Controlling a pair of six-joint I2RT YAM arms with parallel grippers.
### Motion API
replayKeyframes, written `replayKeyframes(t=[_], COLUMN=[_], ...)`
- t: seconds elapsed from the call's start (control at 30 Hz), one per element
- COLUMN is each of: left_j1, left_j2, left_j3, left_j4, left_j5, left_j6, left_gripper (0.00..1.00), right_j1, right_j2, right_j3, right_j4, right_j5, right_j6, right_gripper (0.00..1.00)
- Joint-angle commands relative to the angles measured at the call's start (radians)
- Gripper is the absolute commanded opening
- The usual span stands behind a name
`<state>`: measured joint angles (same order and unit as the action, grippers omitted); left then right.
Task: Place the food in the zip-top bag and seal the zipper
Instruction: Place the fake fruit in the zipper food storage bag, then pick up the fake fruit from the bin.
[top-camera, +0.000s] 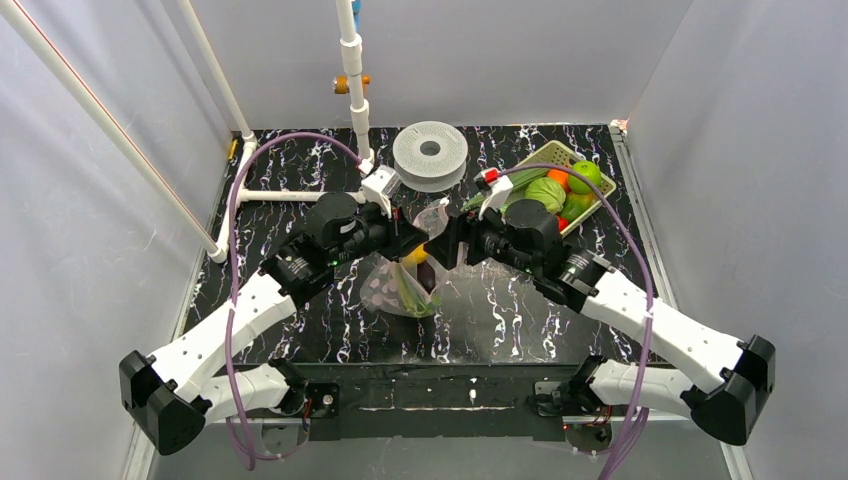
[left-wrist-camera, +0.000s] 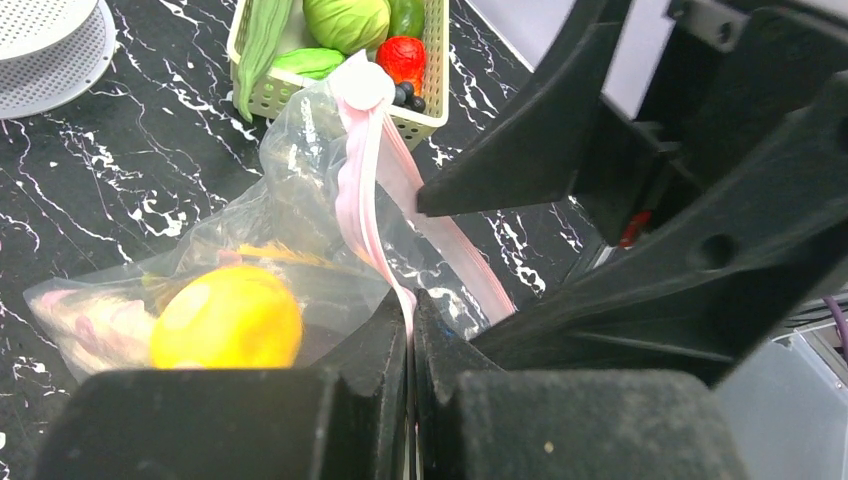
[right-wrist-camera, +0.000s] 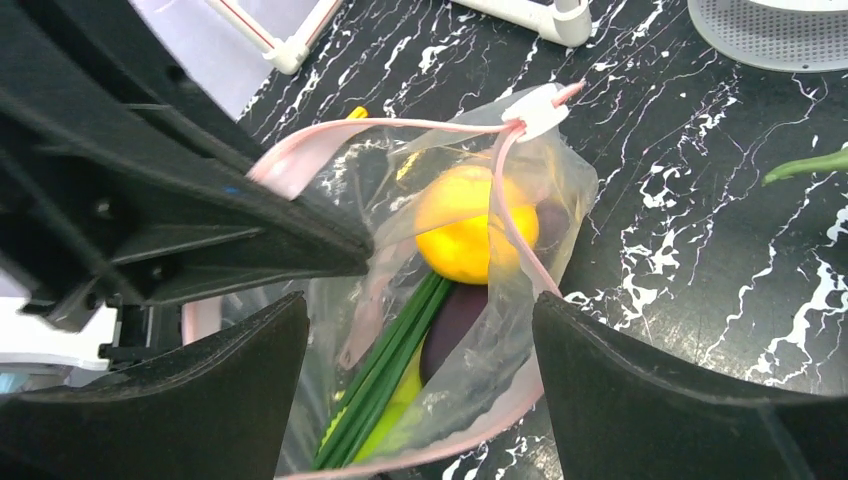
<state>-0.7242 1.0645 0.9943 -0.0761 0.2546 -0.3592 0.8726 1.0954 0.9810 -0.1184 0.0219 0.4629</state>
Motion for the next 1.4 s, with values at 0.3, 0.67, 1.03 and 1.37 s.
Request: replayKeyframes(t=[0.3,0.67,1.03,1.37], left_j1=[-0.004,-0.005,-0.005,-0.004], left_j2=[0.068,0.074,0.073,0.067], left_j3=[0.013,0.022,0.028,0.034], left_j4=[-0.006,-0.014,-0.014,-0.019], left_j5=[-0.035,-0.025,0.007,0.015], left_j6=[0.038,0.03,0.008,0.003], left_gripper=[0.0,0.0,0.0,0.0], right_j1=[0.002,-0.12,-0.574,-0.697], right_j2=[-0.293,-0.309,0.108,0.444], right_j3=[0.017,0.085,0.296,0.46], right_j4=[-0.166,-0.469,-0.62,-0.689], right_j5=[0.199,0.596,0.163,0.017], right_j6=[0.0,0.047,0.106,0.136], right_gripper=[0.89,0.98,0.98,0.98])
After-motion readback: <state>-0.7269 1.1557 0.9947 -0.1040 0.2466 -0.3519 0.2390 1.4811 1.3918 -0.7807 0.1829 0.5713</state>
